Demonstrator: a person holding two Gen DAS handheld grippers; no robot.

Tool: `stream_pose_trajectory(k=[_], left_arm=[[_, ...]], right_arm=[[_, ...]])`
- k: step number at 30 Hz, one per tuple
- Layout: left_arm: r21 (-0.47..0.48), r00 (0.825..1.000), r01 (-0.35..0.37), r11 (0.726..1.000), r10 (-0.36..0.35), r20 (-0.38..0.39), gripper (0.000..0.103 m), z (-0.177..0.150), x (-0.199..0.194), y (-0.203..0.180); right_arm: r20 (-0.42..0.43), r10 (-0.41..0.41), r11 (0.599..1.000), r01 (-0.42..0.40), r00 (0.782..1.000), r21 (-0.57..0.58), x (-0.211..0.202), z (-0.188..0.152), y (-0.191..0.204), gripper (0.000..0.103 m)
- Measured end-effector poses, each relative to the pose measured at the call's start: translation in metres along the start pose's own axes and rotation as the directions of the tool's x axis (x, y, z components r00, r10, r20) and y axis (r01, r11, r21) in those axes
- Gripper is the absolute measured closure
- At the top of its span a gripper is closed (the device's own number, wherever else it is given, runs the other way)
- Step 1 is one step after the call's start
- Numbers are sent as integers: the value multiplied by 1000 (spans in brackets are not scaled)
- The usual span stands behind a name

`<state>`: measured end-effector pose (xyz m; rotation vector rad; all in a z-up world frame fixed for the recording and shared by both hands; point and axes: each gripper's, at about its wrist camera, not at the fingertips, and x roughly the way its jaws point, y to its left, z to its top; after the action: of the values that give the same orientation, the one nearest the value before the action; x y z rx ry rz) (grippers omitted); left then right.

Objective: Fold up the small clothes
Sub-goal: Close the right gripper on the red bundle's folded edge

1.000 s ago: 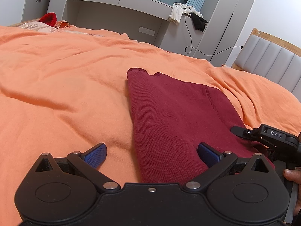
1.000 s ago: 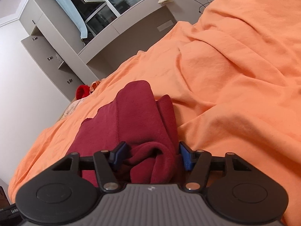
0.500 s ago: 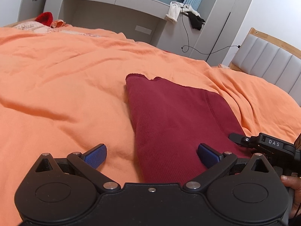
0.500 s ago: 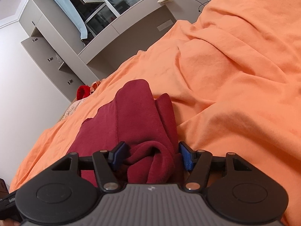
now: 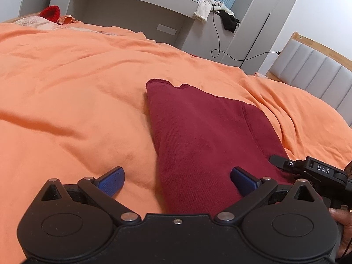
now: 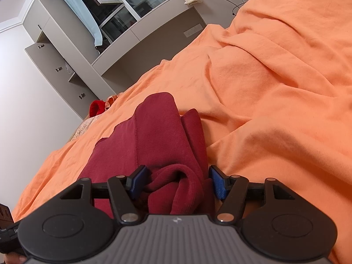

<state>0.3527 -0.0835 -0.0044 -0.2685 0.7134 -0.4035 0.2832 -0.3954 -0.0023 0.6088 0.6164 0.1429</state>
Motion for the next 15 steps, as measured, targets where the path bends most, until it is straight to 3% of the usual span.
stream_pose_trajectory(k=[15], left_arm=[[-31,999,30,999,-31,-33,0,6,14,3]], right_arm=[[-26,-25,999,26,999,32,3,5,8,37]])
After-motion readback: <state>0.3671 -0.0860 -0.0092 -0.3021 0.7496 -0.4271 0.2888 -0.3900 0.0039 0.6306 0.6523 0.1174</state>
